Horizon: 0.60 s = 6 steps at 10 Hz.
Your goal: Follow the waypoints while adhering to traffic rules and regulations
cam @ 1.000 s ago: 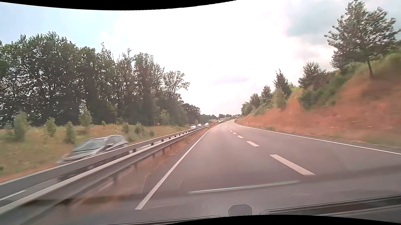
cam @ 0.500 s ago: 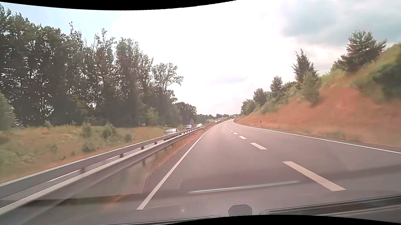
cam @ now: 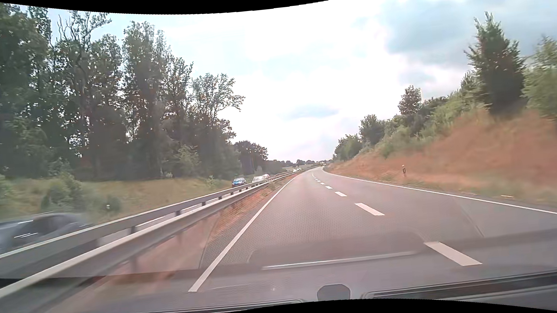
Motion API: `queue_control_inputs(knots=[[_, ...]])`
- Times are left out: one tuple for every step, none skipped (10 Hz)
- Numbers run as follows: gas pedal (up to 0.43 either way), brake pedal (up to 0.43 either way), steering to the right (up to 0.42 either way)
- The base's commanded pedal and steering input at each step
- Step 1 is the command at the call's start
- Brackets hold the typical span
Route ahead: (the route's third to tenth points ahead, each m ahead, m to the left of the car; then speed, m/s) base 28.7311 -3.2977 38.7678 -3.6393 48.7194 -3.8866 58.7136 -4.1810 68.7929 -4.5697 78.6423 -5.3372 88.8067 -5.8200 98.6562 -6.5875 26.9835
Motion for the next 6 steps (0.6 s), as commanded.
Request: queue_control_inputs(knots=[[0.260, 0.000, 0.004], [0.260, 0.000, 0.004], [0.260, 0.000, 0.004], [0.268, 0.000, 0.005], [0.268, 0.000, 0.004], [0.280, 0.000, 0.004]])
